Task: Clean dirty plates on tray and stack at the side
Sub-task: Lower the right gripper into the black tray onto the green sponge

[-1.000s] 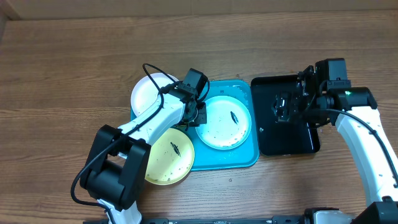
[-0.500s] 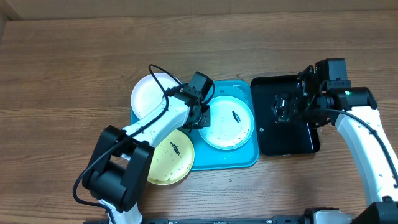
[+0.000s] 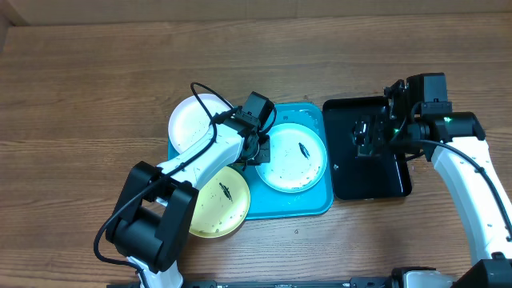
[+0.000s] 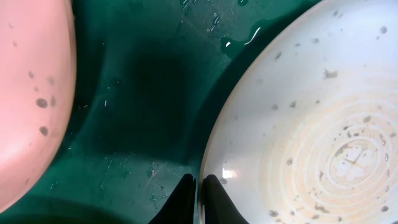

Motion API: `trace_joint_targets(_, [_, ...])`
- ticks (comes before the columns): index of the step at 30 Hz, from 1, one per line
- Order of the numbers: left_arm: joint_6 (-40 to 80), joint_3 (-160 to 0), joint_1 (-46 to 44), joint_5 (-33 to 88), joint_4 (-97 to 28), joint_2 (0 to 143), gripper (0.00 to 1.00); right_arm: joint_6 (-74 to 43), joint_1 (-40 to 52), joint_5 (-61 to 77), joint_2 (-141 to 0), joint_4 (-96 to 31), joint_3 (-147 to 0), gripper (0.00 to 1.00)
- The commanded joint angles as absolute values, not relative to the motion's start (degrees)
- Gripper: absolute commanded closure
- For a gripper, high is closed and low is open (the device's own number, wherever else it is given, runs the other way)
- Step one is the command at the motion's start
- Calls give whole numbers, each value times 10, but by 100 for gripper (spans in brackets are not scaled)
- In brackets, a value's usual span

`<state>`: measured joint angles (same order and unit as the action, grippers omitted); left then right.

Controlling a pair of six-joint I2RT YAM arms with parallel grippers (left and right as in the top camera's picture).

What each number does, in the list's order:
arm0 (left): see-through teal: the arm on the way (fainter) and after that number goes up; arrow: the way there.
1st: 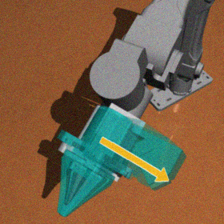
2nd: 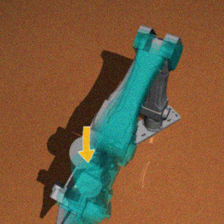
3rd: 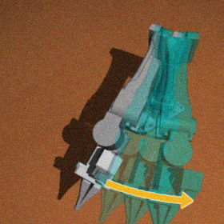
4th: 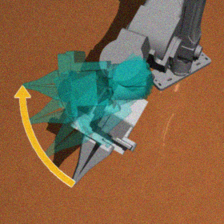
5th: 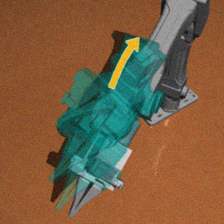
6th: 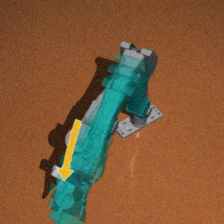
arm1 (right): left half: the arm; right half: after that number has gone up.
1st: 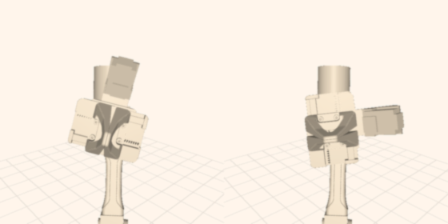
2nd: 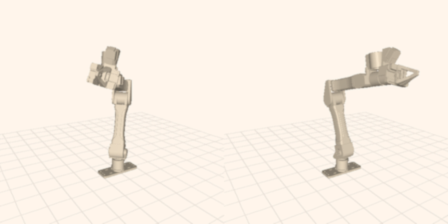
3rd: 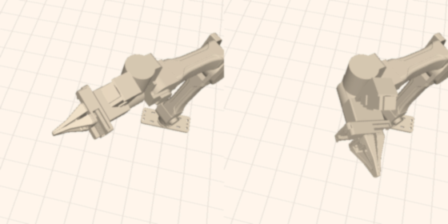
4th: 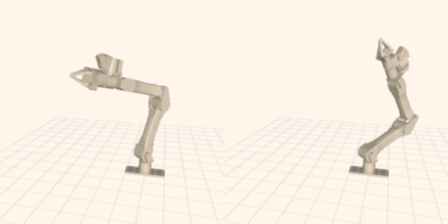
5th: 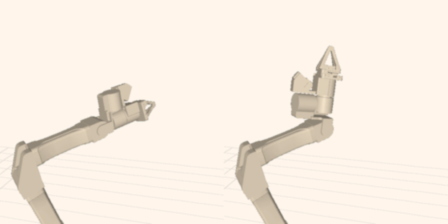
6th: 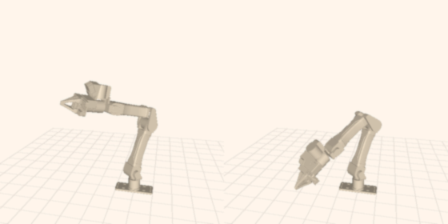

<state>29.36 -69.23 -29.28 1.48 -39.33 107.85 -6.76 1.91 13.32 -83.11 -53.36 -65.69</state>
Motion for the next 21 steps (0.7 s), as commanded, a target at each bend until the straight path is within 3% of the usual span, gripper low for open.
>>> trace_joint_targets(1, [283,-686,-297,9,-392,1084,90,-63,22,164,-833,-538,-671,0])
trace_joint_targets(16, [268,-686,-296,-21,-391,1084,87,-60,23,95,-888,-542,-640,9])
trace_joint_targets(21, [268,-686,-296,-21,-390,1084,81,-60,27,68,-906,-526,-639,20])
